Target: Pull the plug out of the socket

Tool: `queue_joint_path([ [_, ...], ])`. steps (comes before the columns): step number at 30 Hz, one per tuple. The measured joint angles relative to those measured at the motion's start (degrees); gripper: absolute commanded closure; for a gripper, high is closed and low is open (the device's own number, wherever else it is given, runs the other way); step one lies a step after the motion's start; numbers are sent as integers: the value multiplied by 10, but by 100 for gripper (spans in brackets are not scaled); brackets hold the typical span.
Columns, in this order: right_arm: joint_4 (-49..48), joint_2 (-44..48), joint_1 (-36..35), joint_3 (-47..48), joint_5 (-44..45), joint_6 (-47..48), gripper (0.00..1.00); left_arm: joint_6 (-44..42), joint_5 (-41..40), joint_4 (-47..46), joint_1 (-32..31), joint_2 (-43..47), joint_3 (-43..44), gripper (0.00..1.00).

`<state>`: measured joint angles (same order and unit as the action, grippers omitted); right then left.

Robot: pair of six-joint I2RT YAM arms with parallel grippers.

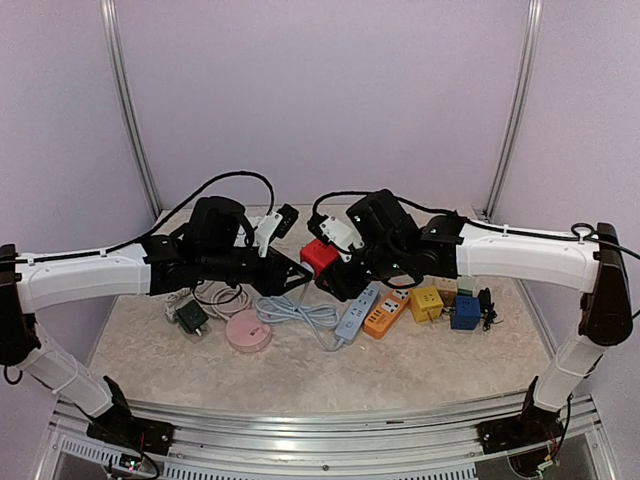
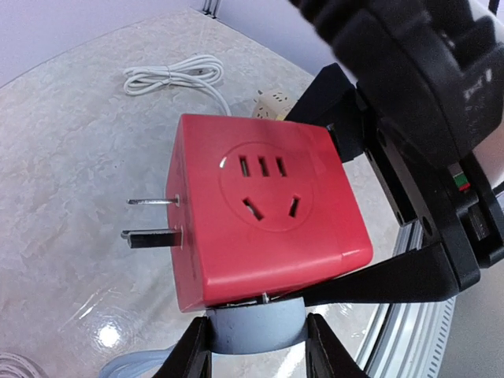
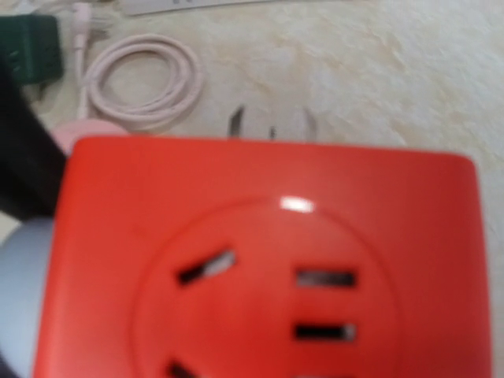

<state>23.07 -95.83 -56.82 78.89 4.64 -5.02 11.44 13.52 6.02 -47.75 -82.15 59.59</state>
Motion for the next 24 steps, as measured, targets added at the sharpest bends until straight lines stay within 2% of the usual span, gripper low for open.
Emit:
queue_joint_path([
  [6,-22,27,4,-35,-43,39,100,-3,87,8,20,1,-3,100],
  [11,-24,34,6,-41,-61,53,100,-6,116,5,23,10,-12,100],
  [20,-24,49,5,-49,-54,39,100,-20,108,-30,23,37,-30,100],
  [24,-20,55,-2,-50,-47,19,100,-30,54,-43,21,50,-31,100],
])
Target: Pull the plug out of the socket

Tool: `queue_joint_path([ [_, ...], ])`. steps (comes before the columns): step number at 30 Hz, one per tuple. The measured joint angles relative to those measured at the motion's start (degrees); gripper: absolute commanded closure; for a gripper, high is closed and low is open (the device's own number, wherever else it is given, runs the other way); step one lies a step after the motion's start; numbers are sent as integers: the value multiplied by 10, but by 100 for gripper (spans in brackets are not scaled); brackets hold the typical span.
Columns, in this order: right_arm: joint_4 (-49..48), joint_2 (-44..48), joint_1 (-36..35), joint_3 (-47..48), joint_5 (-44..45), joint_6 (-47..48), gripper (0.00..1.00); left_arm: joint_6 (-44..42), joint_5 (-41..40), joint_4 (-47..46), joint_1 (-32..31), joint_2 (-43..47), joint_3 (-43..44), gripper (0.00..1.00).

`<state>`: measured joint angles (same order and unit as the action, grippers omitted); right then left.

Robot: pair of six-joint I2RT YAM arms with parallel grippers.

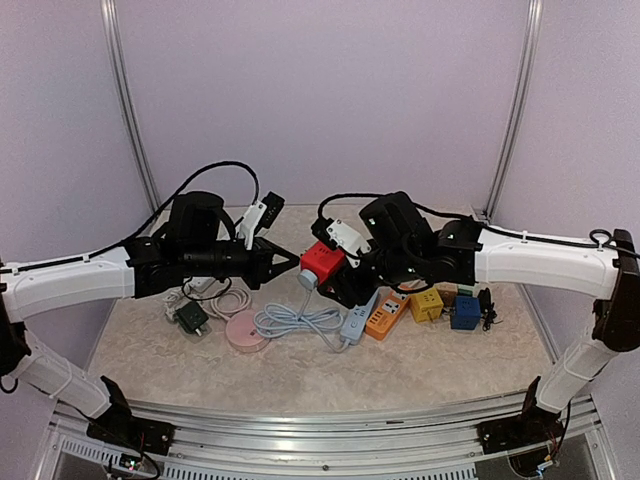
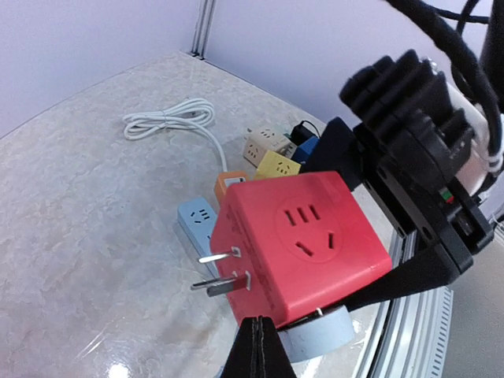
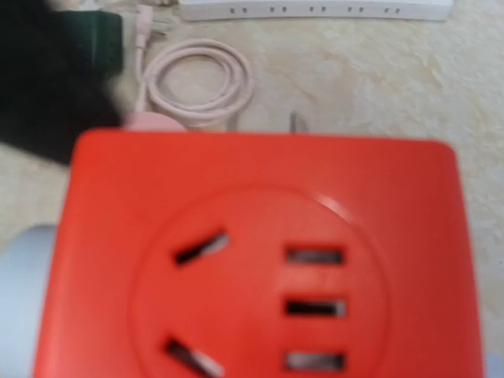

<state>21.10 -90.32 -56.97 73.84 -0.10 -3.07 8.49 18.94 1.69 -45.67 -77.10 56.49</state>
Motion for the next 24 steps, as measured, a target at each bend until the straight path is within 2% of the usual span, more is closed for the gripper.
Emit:
queue_joint_path([
  [1,0,0,-2,0,2,-6,100,0,-11,-2,-1,0,0,100],
  [4,3,0,-6,0,11,-22,100,-1,-40,-4,-9,0,-1,67],
  [8,17,0,-6,1,27,-41,100,2,-76,-21,-15,0,-13,34],
  [10,22,0,-6,5,39,-51,100,0,-84,-29,-23,0,-18,23],
  [14,32,-7,-6,24,62,-72,100,9,-108,-51,-44,10,-29,17],
  [16,32,-11,-6,32,68,-80,100,11,-114,-61,-48,16,-37,17],
  [24,30,-18,-6,41,67,-90,100,19,-130,-66,-51,1,-32,33],
])
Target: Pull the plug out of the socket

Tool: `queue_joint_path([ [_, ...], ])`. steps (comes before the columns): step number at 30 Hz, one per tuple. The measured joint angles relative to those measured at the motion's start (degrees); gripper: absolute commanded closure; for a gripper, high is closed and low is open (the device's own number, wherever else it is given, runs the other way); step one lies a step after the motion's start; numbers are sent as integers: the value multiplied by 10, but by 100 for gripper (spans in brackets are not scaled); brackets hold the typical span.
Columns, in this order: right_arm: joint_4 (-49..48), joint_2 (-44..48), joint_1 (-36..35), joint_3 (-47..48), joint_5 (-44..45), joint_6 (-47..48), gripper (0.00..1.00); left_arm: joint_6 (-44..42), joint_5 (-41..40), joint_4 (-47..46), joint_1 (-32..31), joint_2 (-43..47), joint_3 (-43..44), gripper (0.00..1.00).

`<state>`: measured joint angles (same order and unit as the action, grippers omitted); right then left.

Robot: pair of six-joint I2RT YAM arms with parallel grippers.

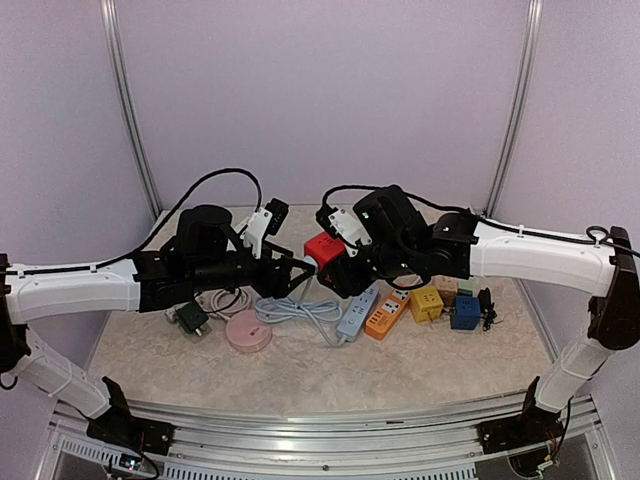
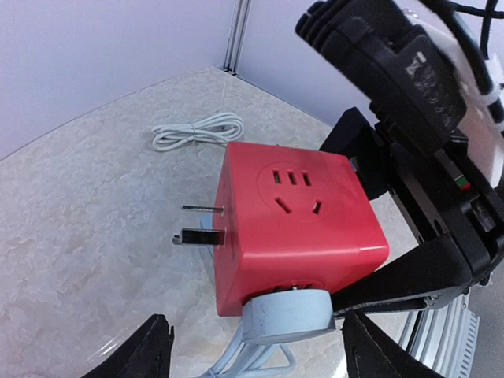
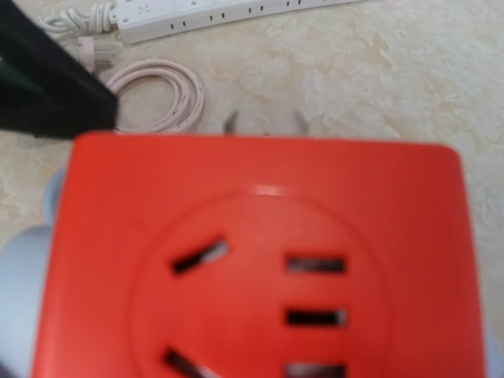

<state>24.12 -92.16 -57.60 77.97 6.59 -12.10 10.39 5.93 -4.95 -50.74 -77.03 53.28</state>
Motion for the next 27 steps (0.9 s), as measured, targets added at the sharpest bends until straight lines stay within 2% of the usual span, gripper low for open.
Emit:
queue_joint_path([
  [3,0,0,0,0,-1,-1,100,1,-5,2,-2,-11,1,37],
  [16,0,-5,0,1,-4,-9,100,0,-27,9,-9,-36,31,33],
  [20,0,-7,0,2,-1,-9,100,-2,-37,16,-14,-43,39,44],
  [27,1,-8,0,2,8,-9,100,-3,-45,21,-19,-50,45,38],
])
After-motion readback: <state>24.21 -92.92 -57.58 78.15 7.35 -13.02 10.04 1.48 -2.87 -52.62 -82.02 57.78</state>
